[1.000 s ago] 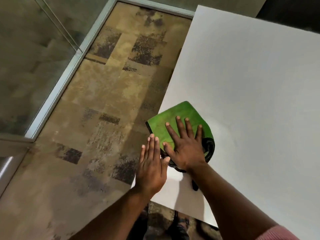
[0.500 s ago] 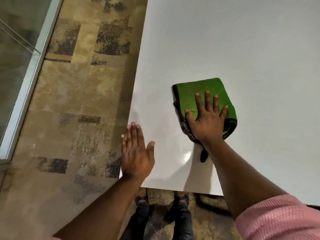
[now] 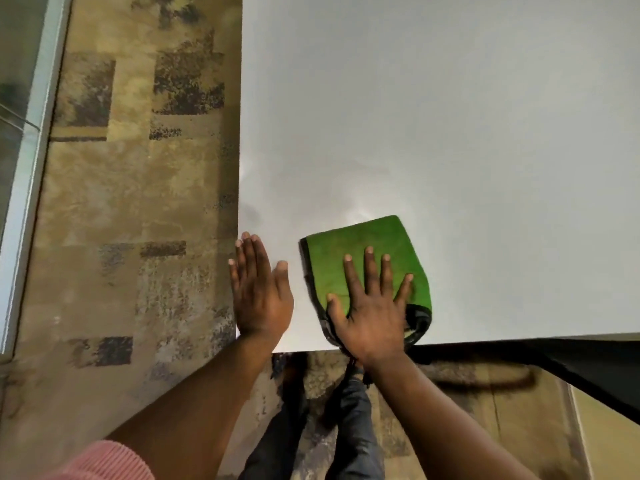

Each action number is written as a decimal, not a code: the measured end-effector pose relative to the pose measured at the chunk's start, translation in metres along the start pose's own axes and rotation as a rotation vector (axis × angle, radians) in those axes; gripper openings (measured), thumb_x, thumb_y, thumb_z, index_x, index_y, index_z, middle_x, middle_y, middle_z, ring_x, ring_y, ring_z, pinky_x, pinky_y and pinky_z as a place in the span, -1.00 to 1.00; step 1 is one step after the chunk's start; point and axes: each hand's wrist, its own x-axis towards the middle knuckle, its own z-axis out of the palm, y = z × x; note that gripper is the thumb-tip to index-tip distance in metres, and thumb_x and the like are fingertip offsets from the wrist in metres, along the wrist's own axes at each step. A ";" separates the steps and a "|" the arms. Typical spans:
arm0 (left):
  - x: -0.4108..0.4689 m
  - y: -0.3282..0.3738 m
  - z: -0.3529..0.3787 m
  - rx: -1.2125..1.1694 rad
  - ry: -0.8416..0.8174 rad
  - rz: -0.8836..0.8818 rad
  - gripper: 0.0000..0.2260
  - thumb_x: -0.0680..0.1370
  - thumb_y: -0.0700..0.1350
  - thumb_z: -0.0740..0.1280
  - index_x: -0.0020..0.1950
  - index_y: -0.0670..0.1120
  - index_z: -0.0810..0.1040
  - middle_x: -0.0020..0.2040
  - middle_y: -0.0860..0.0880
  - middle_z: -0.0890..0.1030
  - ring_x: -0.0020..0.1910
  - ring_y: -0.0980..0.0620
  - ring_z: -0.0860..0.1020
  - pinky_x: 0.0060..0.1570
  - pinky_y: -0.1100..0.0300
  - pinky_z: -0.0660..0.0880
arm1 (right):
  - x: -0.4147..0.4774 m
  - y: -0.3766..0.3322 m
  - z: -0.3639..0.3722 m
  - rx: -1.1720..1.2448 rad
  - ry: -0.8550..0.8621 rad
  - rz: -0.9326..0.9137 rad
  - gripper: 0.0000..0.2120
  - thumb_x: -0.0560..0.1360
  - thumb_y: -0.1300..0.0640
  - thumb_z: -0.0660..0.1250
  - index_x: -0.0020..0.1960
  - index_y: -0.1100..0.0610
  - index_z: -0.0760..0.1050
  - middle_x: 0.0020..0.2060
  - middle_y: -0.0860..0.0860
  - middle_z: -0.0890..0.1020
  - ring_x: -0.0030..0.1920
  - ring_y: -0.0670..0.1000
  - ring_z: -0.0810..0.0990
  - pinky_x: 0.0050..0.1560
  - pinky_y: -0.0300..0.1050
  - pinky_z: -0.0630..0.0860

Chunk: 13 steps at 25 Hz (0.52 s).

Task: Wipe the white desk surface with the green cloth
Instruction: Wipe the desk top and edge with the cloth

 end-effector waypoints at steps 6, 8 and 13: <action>0.000 -0.006 -0.023 -0.224 -0.136 0.016 -0.37 0.71 0.14 0.02 0.71 -0.11 -0.04 0.71 -0.03 -0.04 0.68 0.09 -0.13 0.66 -0.02 -0.18 | -0.040 -0.037 0.002 0.020 -0.151 -0.332 -0.33 0.67 -0.38 -0.05 0.70 -0.17 -0.04 0.71 -0.01 -0.09 0.69 0.10 -0.28 0.57 0.38 -0.36; -0.005 -0.003 -0.032 -0.097 -0.190 0.156 -0.41 0.73 0.05 0.14 0.71 -0.07 0.03 0.71 -0.02 -0.03 0.69 0.04 -0.12 0.66 -0.06 -0.16 | -0.040 -0.029 -0.015 0.077 -0.214 -0.358 -0.37 0.68 -0.36 -0.07 0.70 -0.18 0.01 0.71 -0.05 -0.08 0.69 0.06 -0.26 0.57 0.29 -0.42; -0.006 0.033 -0.051 0.052 -0.285 0.598 -0.56 0.66 -0.18 0.31 0.56 -0.09 0.43 0.64 -0.09 0.29 0.66 -0.17 0.19 0.63 -0.24 0.06 | -0.051 -0.004 -0.057 0.207 0.080 -0.049 -0.60 0.68 -0.08 0.25 0.46 0.02 0.52 0.49 0.05 0.50 0.50 0.12 0.44 0.53 0.23 0.28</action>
